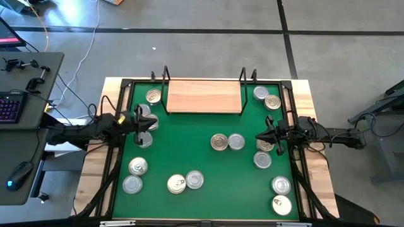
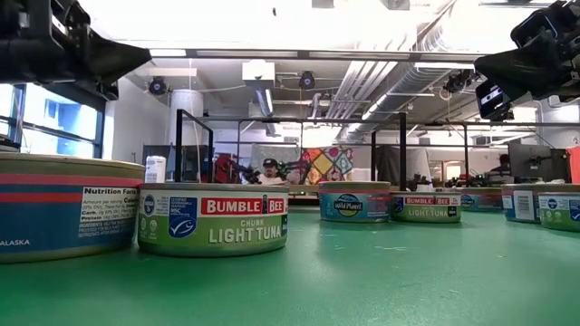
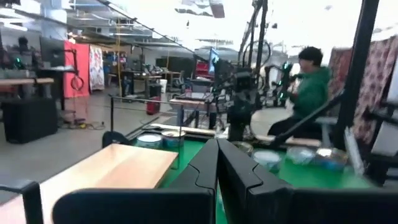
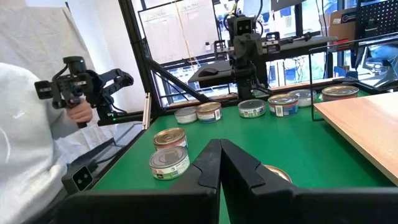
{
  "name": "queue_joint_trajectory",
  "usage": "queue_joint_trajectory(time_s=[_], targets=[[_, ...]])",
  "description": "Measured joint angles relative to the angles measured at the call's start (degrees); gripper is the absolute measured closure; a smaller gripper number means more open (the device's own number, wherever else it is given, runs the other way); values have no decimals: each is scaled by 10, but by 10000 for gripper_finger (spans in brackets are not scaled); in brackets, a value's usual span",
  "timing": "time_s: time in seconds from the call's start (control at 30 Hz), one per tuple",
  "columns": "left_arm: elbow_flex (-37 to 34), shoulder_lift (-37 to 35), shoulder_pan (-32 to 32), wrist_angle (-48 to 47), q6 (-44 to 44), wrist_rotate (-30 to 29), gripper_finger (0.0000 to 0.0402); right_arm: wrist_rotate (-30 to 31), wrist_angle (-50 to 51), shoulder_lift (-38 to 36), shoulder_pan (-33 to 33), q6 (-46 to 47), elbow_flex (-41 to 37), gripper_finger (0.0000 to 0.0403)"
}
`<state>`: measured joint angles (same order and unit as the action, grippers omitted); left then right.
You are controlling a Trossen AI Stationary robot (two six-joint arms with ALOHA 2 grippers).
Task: Stack canned seafood by type on shelf
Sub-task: Put the blue pink tuna can on the shelf
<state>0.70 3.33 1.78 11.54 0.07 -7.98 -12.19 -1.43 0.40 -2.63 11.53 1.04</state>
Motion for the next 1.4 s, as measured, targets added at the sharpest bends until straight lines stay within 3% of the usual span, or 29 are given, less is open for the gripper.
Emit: queue_joint_trajectory(time_s=[0.23, 0.57, 0.77, 0.97, 1.13, 1.27, 1.4], targets=[[15, 136, -38, 99, 12, -42, 402, 0, 0, 0, 0, 0, 0, 403], [168, 435, -81, 95, 2, -148, 399, 0, 0, 0, 0, 0, 0, 403], [242, 595, -101, 127, 14, -176, 354, 0, 0, 0, 0, 0, 0, 403], [309, 721, -77, 167, -13, -123, 260, 0, 0, 0, 0, 0, 0, 403], [377, 825, -38, 171, -39, -26, 192, 0, 0, 0, 0, 0, 0, 403], [436, 909, -13, 165, -30, 73, 182, 0, 0, 0, 0, 0, 0, 403], [498, 985, 3, 125, -24, 161, 208, 0, 0, 0, 0, 0, 0, 403]])
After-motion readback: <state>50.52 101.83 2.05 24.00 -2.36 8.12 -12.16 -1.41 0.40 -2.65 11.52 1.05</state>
